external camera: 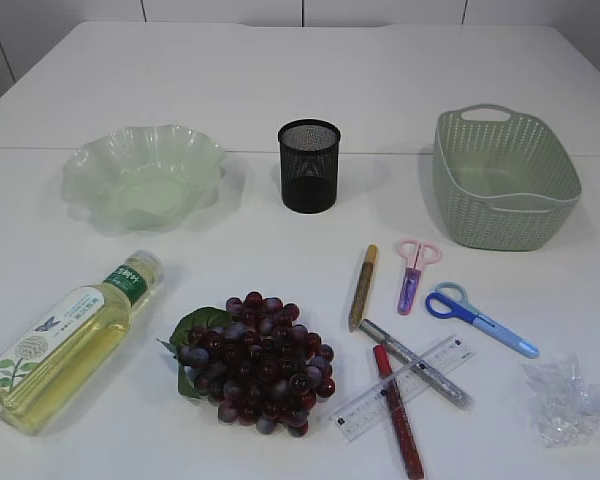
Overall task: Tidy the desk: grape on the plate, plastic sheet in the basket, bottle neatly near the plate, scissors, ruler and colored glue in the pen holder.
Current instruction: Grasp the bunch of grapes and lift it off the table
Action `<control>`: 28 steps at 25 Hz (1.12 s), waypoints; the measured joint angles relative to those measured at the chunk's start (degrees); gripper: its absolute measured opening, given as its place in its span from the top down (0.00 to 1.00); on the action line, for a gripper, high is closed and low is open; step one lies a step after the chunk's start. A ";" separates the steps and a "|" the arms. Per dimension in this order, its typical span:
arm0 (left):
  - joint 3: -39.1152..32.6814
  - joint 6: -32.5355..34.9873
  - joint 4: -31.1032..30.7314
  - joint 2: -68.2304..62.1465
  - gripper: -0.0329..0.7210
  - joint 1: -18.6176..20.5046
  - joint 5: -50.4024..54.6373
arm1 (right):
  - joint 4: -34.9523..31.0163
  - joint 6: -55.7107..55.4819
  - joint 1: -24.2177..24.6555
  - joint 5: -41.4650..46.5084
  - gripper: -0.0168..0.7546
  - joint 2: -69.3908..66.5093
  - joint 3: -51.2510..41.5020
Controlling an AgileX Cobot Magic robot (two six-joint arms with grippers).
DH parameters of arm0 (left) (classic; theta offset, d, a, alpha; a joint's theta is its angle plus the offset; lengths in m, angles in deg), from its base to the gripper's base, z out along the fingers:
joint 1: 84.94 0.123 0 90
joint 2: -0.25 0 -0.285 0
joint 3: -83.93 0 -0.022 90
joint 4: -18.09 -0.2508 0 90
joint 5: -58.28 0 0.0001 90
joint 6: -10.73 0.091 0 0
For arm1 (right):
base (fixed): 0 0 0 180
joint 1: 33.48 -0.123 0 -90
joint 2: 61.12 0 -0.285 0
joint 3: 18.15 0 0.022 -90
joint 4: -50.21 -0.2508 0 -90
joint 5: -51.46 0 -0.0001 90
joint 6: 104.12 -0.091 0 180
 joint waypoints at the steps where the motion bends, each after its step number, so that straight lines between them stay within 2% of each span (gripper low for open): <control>1: 0.00 0.00 0.00 0.00 0.38 0.00 0.00 | 0.00 0.00 0.00 0.00 0.32 0.00 0.00; 22: 0.00 -1.56 1.26 -0.60 0.39 0.00 0.00 | 0.00 0.00 0.00 0.00 0.33 0.00 0.00; 28: 0.24 -1.64 2.96 -5.96 0.38 0.00 0.41 | 0.00 0.00 0.00 0.00 0.33 0.00 0.00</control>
